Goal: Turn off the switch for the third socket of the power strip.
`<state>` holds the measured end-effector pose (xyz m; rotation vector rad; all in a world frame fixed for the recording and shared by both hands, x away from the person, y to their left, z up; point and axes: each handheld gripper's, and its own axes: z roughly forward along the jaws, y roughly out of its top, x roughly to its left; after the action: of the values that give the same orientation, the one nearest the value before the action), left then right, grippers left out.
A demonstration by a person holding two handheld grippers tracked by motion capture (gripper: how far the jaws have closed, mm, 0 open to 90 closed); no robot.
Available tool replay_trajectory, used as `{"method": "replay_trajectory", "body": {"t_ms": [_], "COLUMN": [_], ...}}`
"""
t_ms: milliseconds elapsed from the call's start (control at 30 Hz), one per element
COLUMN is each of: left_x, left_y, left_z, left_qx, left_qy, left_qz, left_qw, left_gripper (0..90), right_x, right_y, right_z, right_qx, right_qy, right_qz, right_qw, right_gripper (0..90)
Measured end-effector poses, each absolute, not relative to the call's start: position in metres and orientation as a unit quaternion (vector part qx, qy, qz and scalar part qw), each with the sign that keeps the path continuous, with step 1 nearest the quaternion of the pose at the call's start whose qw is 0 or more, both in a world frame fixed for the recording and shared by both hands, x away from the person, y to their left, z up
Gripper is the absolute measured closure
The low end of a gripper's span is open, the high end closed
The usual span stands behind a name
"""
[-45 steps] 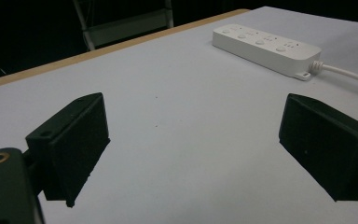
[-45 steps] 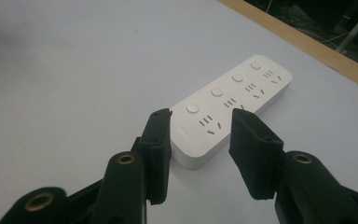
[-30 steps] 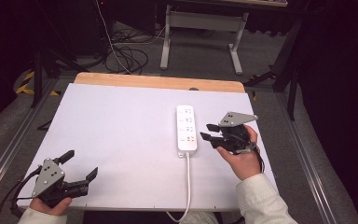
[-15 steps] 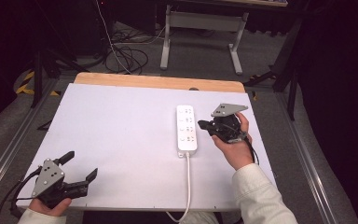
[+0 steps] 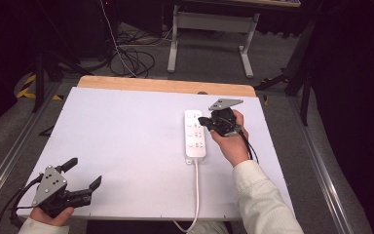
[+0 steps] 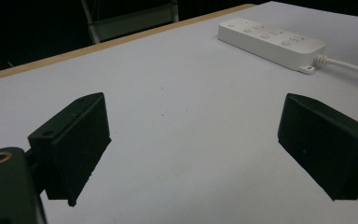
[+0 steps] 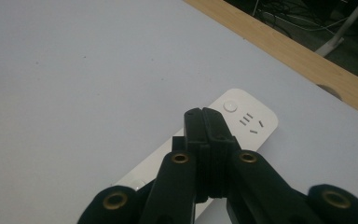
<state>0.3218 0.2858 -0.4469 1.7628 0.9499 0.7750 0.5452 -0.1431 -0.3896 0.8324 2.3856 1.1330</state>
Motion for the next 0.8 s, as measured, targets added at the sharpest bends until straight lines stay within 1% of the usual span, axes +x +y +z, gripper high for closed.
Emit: {"method": "replay_trajectory", "body": {"t_ms": [800], "left_x": [0.322], "left_y": [0.286], "left_z": [-0.447], "left_qx": [0.722], "left_qy": [0.387], "left_qz": [0.311], "left_qw": [0.481], "left_gripper": [9.4], "right_x": [0.587], "right_y": [-0.117], "right_z": [-0.423], "right_qx": [0.324], "right_qy": [0.834], "right_qz": [0.395], "right_qw": [0.208], "right_gripper": [90.0]}}
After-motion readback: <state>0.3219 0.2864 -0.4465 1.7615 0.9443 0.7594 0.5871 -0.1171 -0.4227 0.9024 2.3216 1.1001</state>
